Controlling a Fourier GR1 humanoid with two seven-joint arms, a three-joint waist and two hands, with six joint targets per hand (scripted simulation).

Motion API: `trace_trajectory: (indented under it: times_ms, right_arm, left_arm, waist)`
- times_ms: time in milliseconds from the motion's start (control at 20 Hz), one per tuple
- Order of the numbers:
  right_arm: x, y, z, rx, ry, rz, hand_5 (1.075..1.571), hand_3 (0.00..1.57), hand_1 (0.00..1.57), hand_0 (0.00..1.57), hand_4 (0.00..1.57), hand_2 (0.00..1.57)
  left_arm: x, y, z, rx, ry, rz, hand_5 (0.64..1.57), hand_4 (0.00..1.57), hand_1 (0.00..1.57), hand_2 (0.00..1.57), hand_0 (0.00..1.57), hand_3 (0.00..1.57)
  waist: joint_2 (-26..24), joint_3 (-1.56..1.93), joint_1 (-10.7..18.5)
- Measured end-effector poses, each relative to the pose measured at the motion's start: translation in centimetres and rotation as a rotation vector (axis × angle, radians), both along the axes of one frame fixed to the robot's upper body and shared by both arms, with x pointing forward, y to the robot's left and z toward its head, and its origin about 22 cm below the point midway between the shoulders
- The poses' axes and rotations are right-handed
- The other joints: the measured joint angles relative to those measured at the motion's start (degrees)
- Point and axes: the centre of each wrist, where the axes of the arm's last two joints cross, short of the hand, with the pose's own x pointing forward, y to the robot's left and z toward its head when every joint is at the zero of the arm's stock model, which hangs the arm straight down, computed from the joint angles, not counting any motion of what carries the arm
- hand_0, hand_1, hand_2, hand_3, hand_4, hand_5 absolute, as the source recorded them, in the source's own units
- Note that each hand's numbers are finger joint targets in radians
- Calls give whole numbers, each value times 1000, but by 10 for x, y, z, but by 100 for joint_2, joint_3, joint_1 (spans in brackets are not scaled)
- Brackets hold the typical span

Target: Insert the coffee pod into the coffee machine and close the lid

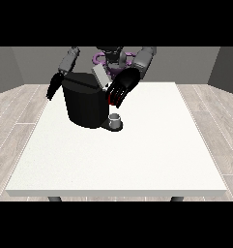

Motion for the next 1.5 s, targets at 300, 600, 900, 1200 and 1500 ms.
trace_trajectory:
  times_ms: [300, 600, 900, 1200, 1500]
  right_arm:
    - [-1, -12, -15, 16, 47, -18, 1571, 0, 0, 0, 133, 0]
    - [-14, -35, -54, 52, 176, -106, 1571, 0, 0, 0, 0, 0]
    - [-39, -54, -93, 69, 279, -159, 1571, 0, 0, 0, 0, 0]
    - [-71, -79, -126, 80, 370, -245, 1571, 0, 0, 0, 0, 0]
    - [-93, -81, -139, 95, 409, -236, 1571, 0, 0, 0, 0, 0]
  left_arm:
    - [3, -7, -12, -1, 49, 3, 1571, 0, 0, 0, 0, 151]
    - [6, -27, -68, -25, 190, -40, 1571, 0, 0, 85, 0, 0]
    - [1, -48, -133, -277, 307, -133, 1571, 369, 0, 0, 0, 0]
    - [-25, -59, -235, -775, 481, -179, 1571, 274, 0, 0, 0, 0]
    - [-75, -52, -326, -1012, 637, -91, 1571, 323, 0, 0, 0, 0]
  waist:
    - [-239, -2, 142]
    - [-998, -6, 707]
    - [-1735, -13, 1200]
    - [-2550, -21, 1842]
    - [-3419, -13, 2154]
